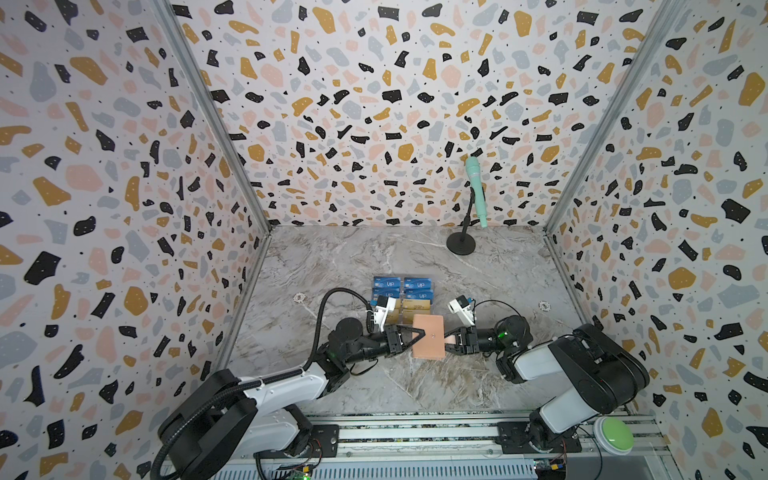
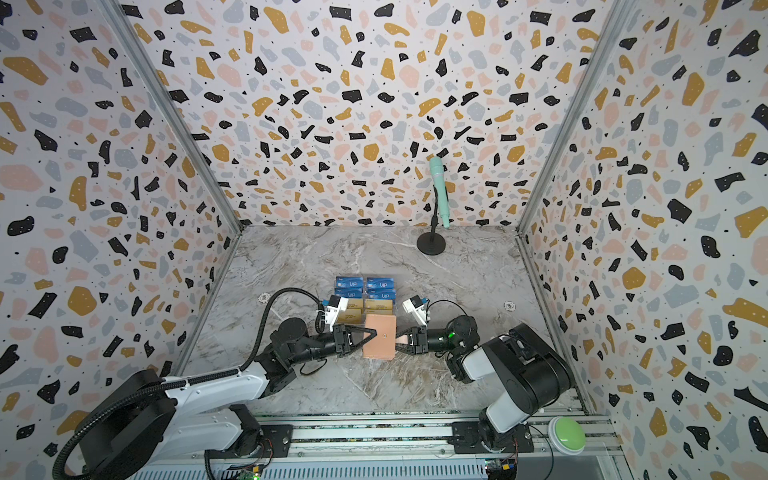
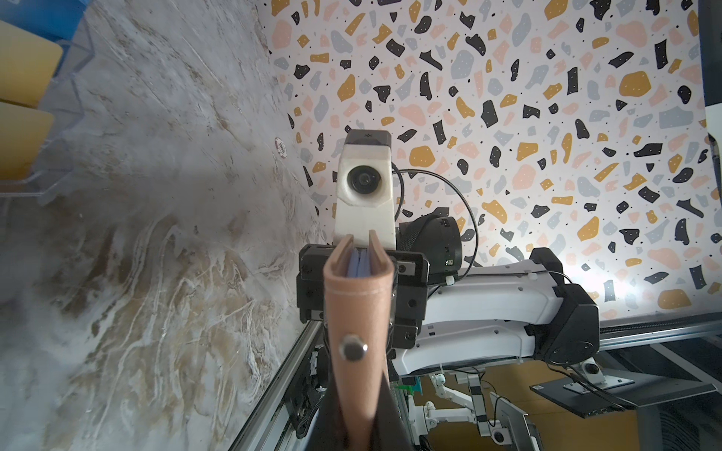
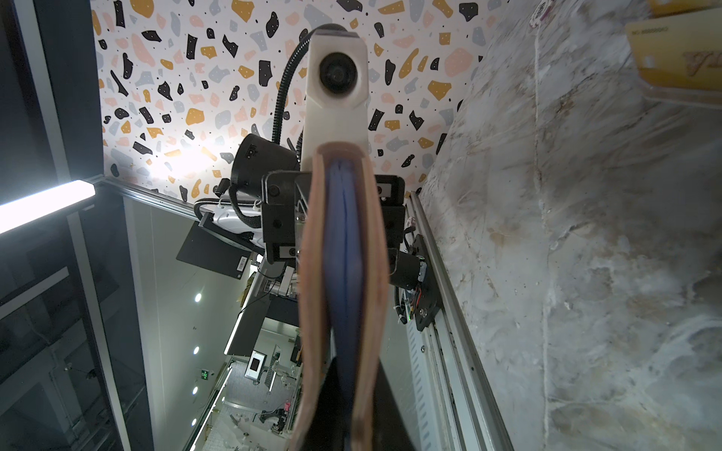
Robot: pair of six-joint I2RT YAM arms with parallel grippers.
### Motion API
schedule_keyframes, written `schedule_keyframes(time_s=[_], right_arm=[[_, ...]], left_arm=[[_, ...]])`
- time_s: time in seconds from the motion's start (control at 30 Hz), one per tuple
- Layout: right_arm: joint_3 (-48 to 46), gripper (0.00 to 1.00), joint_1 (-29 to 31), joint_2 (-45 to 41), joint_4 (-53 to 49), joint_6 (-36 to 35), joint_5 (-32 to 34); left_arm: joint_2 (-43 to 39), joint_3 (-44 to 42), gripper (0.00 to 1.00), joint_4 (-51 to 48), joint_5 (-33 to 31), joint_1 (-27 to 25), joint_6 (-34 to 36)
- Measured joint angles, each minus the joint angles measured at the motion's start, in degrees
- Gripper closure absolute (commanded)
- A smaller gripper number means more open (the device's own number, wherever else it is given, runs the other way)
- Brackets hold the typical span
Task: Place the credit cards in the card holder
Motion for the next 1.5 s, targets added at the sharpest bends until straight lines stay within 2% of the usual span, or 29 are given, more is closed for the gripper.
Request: schedule_keyframes(time_s=[0.03,0.2,0.33,0.5,0.63,0.7,0.83,1.0,1.13,1.3,1.5], right_arm=[[0.0,0.99,0.0,0.0,0.0,0.0,0.1],[0.3,1.00,0.0,0.0,0.0,-0.2,0.2],[0.9,1.00,0.0,0.5,0.1,-0.6,0.2],[2.2,1.00,0.0,2.3,0.1,-1.2,0.0],[3.6,1.00,0.0,4.2,0.1,-1.4,0.0],[4.3,1.00,0.0,5.0,0.1,-1.5,0.0],[5.6,1.00,0.0,7.2,0.1,-1.8,0.1],[7.3,1.00,0.0,10.7,0.0,-2.0,0.5],[8.2,1.00,0.0,11.3,0.0,-2.3,0.9],[8.6,1.00,0.0,11.1,0.0,-4.6,0.8],[8.6,1.00,0.0,8.6,-0.2,-8.5,0.8]], left_arm=[[-0.1,0.3,0.84,-0.9,-0.1,0.0,0.3],[-1.1,5.7,0.58,-11.7,-1.6,0.0,3.9],[-3.0,11.9,0.49,-23.5,-3.6,0.5,8.1],[-4.4,20.2,0.47,-41.6,-9.1,1.1,14.2],[-3.5,31.6,0.47,-60.8,-18.9,0.8,19.5],[-1.9,38.2,0.47,-69.4,-24.7,-0.3,21.3],[4.4,52.0,0.48,-83.6,-36.9,-7.6,23.1],[12.7,61.7,0.47,-94.3,-47.6,-16.4,23.2],[20.0,67.8,0.45,-100.2,-53.1,-20.7,23.4],[26.8,73.4,0.43,-105.5,-57.5,-22.9,23.8],[30.4,76.5,0.44,-110.0,-61.1,-23.0,24.4]])
